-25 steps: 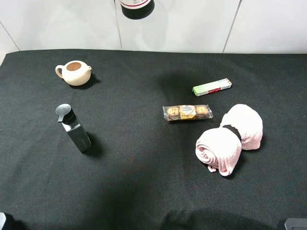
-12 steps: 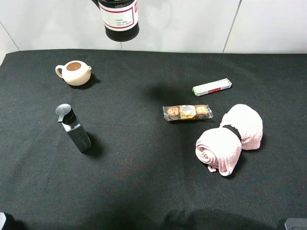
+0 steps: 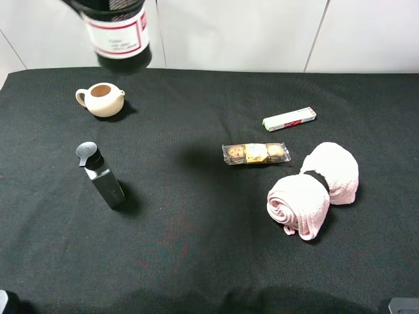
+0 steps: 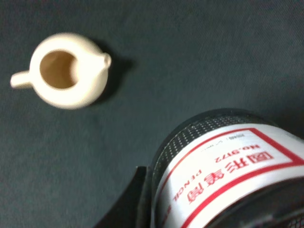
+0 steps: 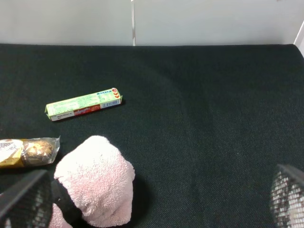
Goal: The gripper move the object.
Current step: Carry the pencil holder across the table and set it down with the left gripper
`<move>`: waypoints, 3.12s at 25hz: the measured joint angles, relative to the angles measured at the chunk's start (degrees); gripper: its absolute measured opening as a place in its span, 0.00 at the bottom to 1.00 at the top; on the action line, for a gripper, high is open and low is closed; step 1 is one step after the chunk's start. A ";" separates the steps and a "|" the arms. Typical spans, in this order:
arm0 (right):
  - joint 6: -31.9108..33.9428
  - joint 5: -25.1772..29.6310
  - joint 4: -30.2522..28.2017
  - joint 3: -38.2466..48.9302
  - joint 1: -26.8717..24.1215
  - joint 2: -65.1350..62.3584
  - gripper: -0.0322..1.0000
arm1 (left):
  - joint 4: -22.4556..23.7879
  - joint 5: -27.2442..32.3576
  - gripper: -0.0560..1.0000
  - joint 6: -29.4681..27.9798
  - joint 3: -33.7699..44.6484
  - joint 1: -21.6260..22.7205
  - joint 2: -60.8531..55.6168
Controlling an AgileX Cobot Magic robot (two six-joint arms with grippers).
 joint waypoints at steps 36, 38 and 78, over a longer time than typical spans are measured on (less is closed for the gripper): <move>0.00 0.00 0.00 0.00 0.00 0.00 0.70 | 3.92 -0.10 0.21 -10.35 45.00 2.18 -40.80; 0.00 0.00 0.00 0.00 0.00 0.00 0.70 | 4.36 -0.10 0.21 -10.68 45.19 2.18 -40.80; 0.00 0.00 0.00 0.00 0.00 0.00 0.70 | 1.86 -21.62 0.21 -6.10 54.53 18.79 -26.42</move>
